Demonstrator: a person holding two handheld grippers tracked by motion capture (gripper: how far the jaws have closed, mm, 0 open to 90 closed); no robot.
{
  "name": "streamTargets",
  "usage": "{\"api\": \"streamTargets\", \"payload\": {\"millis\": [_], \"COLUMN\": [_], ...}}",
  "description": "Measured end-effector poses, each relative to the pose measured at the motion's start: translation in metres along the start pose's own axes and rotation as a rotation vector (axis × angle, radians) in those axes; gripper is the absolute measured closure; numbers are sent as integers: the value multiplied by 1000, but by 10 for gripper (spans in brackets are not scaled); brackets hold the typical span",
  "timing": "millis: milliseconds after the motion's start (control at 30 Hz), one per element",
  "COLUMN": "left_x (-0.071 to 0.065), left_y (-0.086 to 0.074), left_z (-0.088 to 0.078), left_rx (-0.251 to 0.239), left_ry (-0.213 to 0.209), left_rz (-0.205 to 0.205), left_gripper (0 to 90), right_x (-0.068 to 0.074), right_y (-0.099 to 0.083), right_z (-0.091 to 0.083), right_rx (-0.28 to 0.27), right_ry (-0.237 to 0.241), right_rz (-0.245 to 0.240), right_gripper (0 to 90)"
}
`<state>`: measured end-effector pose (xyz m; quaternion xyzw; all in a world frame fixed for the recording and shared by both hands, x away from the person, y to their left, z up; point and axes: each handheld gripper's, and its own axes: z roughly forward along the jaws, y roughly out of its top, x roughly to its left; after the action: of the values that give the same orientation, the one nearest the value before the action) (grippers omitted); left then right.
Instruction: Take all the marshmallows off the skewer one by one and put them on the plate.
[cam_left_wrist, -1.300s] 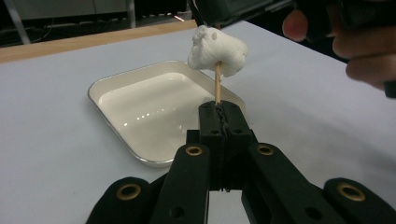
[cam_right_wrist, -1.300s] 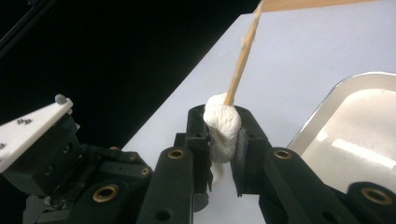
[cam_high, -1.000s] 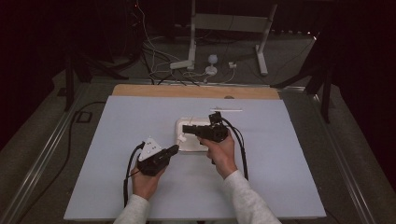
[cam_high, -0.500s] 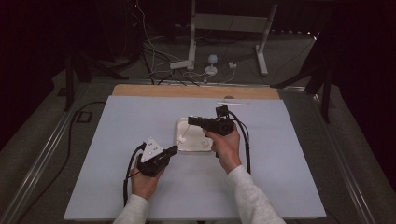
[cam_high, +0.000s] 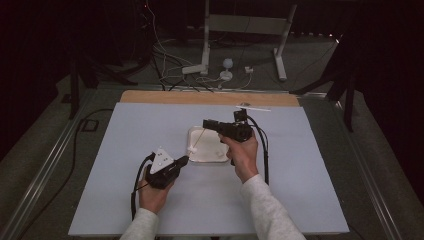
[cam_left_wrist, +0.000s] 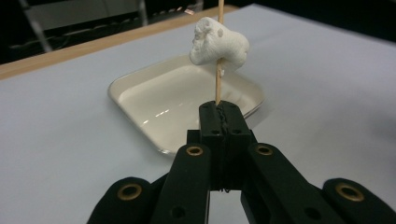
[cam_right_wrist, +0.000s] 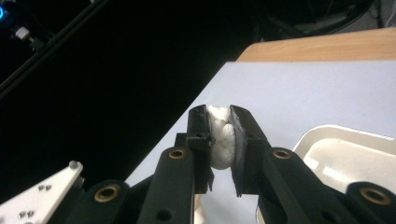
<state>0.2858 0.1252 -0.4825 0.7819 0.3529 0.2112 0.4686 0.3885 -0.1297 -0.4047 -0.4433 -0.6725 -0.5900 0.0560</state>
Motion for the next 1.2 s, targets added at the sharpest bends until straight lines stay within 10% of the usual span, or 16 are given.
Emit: {"api": "streamTargets", "payload": {"millis": [100, 267, 1200], "left_x": [7, 4, 7], "left_y": [-7, 0, 1], "left_z": [-1, -2, -2], "left_rx": [-7, -37, -57], "left_ry": [-9, -9, -45], "left_rz": [-54, -66, -131], "left_gripper": [900, 900, 900], "right_x": [-6, -4, -31], "right_y": [17, 29, -17], "right_z": [-24, -42, -6], "right_rx": [-107, -68, 156], "right_ry": [-4, -38, -210], "right_rz": [34, -38, -156], "right_gripper": [803, 796, 756]}}
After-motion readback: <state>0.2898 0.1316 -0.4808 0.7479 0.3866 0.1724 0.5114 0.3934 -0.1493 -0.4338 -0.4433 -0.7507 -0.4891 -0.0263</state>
